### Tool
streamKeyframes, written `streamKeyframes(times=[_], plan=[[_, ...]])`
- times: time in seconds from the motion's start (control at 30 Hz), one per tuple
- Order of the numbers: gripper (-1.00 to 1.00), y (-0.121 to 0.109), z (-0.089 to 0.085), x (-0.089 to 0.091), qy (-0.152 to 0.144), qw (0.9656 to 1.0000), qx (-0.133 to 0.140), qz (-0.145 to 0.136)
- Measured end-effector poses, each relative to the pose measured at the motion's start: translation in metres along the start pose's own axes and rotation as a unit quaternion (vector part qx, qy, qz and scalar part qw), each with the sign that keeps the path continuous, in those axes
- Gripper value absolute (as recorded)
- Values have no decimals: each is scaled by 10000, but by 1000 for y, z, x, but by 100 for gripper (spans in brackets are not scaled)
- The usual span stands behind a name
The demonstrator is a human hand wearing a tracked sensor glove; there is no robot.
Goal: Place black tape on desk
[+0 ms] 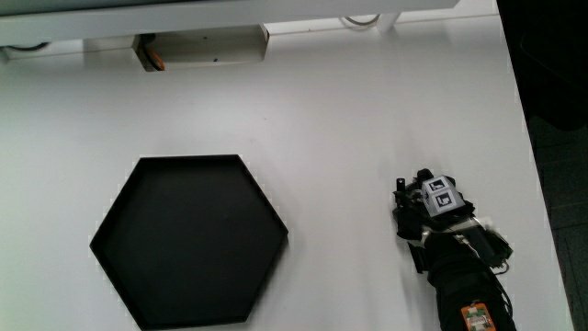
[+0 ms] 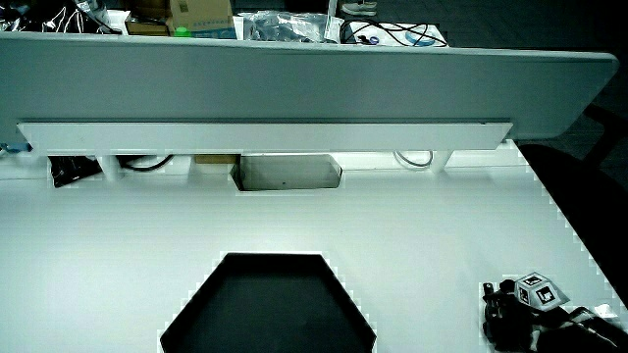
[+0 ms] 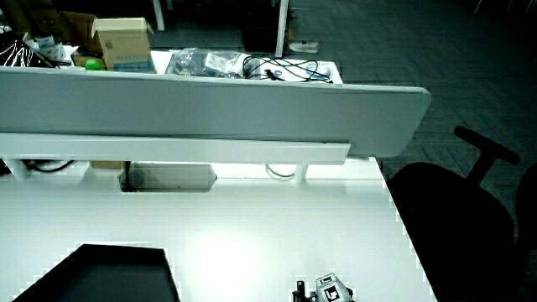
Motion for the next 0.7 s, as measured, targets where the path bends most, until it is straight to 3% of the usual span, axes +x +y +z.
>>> streamKeyframes(times=[0.03,0.1,0.13,0.2,0.23,0.27,0.33,0.4,0.43,0.53,0.6,0.67,0.7], plan=[[-31,0,-3,3,35,9998,160,-90],[-46,6,-13,8,220,9997,-51,-22],[-54,6,-16,11,354,9994,15,14],[-69,1,-20,15,473,9981,379,-70],[-77,0,-24,17,608,9972,430,-51],[-85,-5,-26,20,678,9942,813,-199],[-100,-4,-38,21,920,9934,681,122],[-100,-13,-45,22,1009,9879,1176,71],[-100,-25,-42,21,1105,9843,1360,204],[-100,-32,-55,20,1299,9799,1470,353],[-100,-42,-57,19,1498,9737,1612,592],[-100,-46,-64,21,1575,9700,1769,549],[-100,-47,-68,23,1700,9660,1889,485]])
